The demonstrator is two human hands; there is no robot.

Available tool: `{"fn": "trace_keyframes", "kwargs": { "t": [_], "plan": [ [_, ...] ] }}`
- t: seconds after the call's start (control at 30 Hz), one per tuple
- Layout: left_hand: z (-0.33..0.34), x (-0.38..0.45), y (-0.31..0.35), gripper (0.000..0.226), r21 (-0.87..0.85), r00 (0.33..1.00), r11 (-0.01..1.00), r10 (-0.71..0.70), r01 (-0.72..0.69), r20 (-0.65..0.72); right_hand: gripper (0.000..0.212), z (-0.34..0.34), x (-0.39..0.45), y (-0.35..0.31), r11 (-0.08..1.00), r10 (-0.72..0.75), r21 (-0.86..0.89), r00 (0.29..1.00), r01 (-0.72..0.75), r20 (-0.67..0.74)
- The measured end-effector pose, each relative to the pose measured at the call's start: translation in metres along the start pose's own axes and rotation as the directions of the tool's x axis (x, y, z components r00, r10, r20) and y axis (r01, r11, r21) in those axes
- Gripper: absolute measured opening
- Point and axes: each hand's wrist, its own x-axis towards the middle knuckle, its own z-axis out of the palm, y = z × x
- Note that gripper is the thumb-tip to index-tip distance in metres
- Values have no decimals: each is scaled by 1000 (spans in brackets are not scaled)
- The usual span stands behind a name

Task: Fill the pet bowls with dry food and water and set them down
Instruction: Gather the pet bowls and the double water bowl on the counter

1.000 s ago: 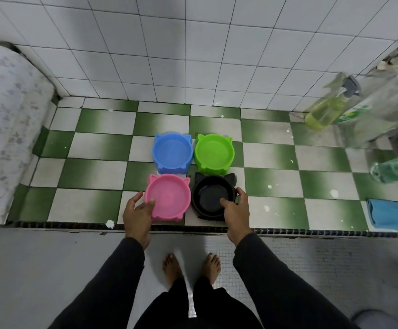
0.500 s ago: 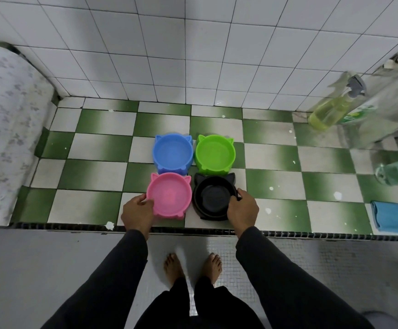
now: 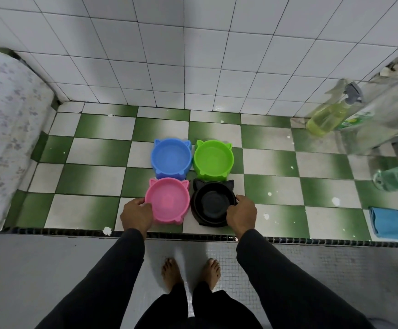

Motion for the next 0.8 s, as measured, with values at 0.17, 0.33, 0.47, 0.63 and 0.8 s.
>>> {"fn": "trace_keyframes", "kwargs": {
  "t": [0.17, 0.33, 0.47, 0.63, 0.8],
  "plan": [
    [1, -9, 7, 40, 219, 993, 969, 104, -116, 63, 45, -6, -3, -4, 994, -26, -102, 994, 37, 107],
    [-5, -11, 16, 49, 450, 982, 878, 106, -165, 154, 50, -14, -7, -8, 957, -87, -254, 973, 141, 212],
    [-18, -11, 26, 45, 534, 960, 809, 130, -247, 248, 70, -25, -8, -16, 893, -151, -364, 939, 263, 308],
    [-41, -15, 52, 42, 651, 921, 655, 213, -383, 327, 52, -46, -1, -42, 689, -271, -553, 874, 468, 403],
    [-63, -28, 82, 44, 689, 907, 592, 236, -419, 349, 36, -60, 5, -76, 579, -340, -581, 818, 571, 465]
  ]
}}
